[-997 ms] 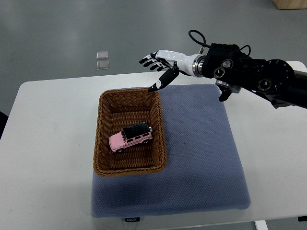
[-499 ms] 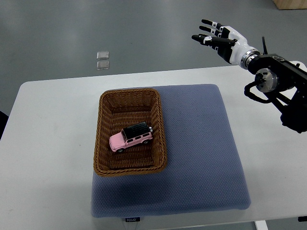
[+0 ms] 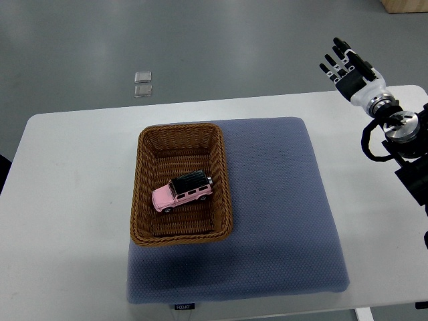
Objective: Place pink car in brown basket
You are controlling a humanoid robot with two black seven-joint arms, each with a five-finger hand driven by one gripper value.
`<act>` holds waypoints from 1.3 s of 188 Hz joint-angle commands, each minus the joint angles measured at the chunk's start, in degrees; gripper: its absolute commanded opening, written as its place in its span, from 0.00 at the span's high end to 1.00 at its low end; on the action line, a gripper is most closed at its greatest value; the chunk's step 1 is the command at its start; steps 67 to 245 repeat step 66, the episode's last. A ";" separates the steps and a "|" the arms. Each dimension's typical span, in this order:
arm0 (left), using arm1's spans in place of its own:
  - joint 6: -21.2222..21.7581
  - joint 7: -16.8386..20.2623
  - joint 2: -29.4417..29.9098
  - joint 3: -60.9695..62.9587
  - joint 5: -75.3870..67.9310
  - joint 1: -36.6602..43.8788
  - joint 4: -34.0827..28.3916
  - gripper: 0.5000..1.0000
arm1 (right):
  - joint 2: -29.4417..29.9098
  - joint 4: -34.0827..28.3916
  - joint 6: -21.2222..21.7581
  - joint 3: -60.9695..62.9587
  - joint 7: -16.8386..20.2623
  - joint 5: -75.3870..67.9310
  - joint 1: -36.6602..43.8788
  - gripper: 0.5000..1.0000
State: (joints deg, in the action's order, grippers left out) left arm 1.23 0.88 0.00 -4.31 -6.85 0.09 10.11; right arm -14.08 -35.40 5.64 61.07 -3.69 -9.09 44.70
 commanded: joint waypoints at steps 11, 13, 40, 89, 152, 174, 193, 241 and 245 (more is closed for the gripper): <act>0.00 0.00 0.00 0.00 0.00 0.00 0.00 0.00 | -0.07 1.39 -0.71 2.39 -0.09 -5.76 0.21 0.17; 0.00 0.00 0.00 0.00 0.00 0.00 0.00 0.00 | -0.07 1.47 -0.80 2.56 -0.18 -6.03 0.21 0.17; 0.00 0.00 0.00 0.00 0.00 0.00 0.00 0.00 | 0.02 1.65 -2.12 3.00 -2.11 -6.56 0.21 0.17; 0.00 0.00 0.00 0.00 0.00 0.00 0.00 0.00 | 0.46 1.56 -1.77 2.74 -4.92 -6.56 -0.06 0.17; 0.00 0.00 0.00 0.00 0.00 0.00 0.00 0.00 | 0.46 1.56 -1.77 2.74 -4.92 -6.56 -0.06 0.17; 0.00 0.00 0.00 0.00 0.00 0.00 0.00 0.00 | 0.46 1.56 -1.77 2.74 -4.92 -6.56 -0.06 0.17; 0.00 0.00 0.00 0.00 0.00 0.00 0.00 0.00 | 0.46 1.56 -1.77 2.74 -4.92 -6.56 -0.06 0.17; 0.00 0.00 0.00 0.00 0.00 0.00 0.00 0.00 | 0.46 1.56 -1.77 2.74 -4.92 -6.56 -0.06 0.17; 0.00 0.00 0.00 0.00 0.00 0.00 0.00 0.00 | 0.46 1.56 -1.77 2.74 -4.92 -6.56 -0.06 0.17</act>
